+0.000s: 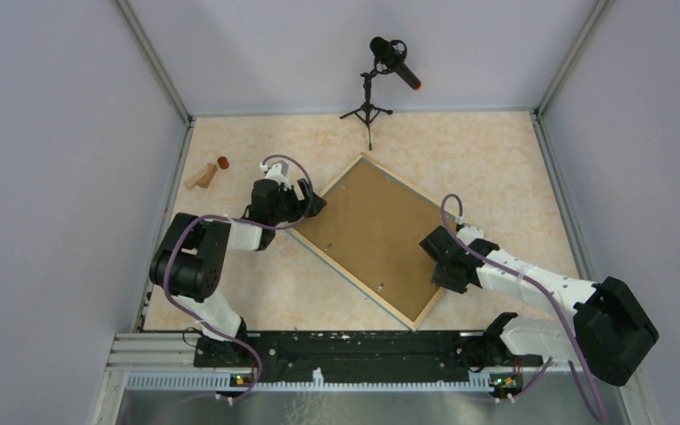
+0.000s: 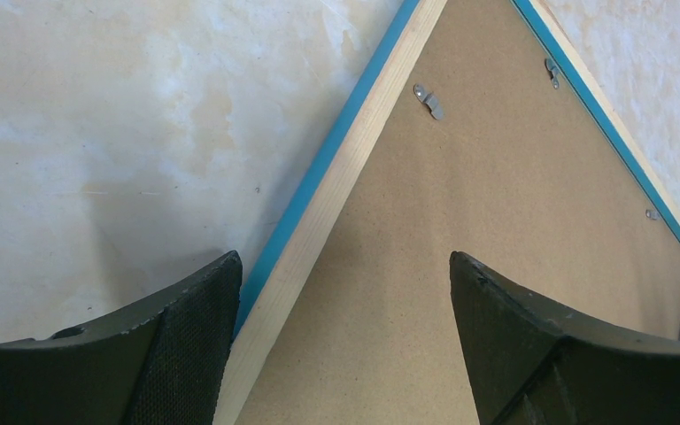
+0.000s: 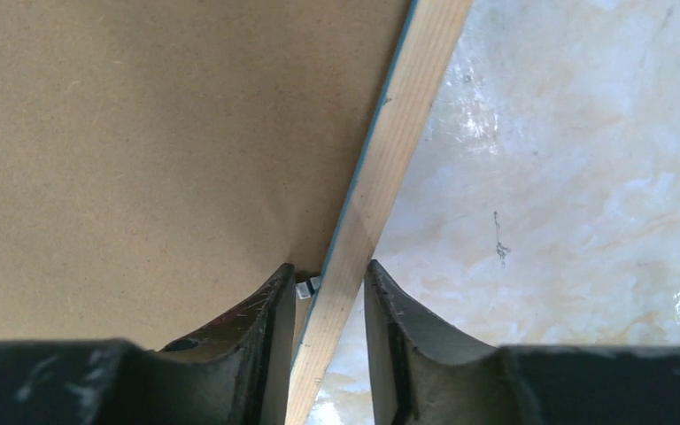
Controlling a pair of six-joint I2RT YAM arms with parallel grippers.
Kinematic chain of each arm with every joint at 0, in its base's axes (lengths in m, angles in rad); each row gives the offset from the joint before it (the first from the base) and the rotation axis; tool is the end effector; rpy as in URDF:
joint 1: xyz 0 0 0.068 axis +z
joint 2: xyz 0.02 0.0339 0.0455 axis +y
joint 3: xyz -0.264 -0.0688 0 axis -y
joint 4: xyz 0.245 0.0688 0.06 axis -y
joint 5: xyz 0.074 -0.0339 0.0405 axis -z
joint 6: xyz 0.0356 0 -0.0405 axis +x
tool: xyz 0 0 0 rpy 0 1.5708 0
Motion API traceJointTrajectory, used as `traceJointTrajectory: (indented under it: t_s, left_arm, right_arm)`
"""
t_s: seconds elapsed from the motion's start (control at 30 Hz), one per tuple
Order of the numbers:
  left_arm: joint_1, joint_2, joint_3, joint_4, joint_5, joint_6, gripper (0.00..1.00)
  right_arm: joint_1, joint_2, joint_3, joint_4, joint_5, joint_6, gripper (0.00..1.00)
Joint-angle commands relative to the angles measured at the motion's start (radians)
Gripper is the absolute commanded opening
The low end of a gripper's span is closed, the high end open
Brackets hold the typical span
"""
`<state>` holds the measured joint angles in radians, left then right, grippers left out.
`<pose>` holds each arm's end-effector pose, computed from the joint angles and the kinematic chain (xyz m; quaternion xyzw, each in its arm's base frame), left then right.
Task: Put the photo into the frame
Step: Install the photo frame at the center of the board.
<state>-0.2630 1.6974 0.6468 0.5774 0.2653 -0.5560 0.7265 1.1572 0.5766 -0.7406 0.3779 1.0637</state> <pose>0.3101 -0.0931 0.1432 -0.0552 0.8467 -0.3094 0.4294 0.1419 0.1085 0.1672 0.1866 0.9568 -0.0212 0.2219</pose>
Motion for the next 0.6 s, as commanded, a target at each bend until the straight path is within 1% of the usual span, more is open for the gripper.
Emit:
traceJointTrajectory:
  t_s: [0.0, 0.1, 0.27, 0.37, 0.43, 0.47, 0.57]
  left_arm:
    - [-0.004, -0.010, -0.013, 0.018, 0.049, -0.022, 0.89]
    - [-0.001, -0.009, -0.017, 0.022, 0.052, -0.025, 0.89]
    - [0.001, -0.011, -0.022, 0.027, 0.055, -0.027, 0.89]
    - [0.001, -0.012, -0.022, 0.029, 0.059, -0.029, 0.89]
    - [0.002, -0.009, -0.018, 0.016, 0.060, -0.034, 0.89]
    - [0.002, -0.010, -0.011, -0.004, 0.051, -0.036, 0.89]
    - [0.002, -0.021, 0.019, -0.135, 0.005, -0.062, 0.90]
  right_arm:
    - [0.011, 0.054, -0.038, 0.045, 0.003, 0.109, 0.28]
    - [0.011, 0.072, -0.033, 0.070, -0.022, 0.112, 0.25]
    - [0.011, 0.099, -0.018, 0.071, -0.075, 0.100, 0.01]
    - [0.011, 0.095, -0.020, 0.075, -0.087, 0.077, 0.00]
    - [0.011, 0.086, -0.025, 0.078, -0.068, 0.064, 0.00]
    - [0.010, 0.079, -0.027, 0.081, -0.057, 0.054, 0.00]
    - [-0.004, 0.063, -0.028, 0.099, -0.031, -0.009, 0.00]
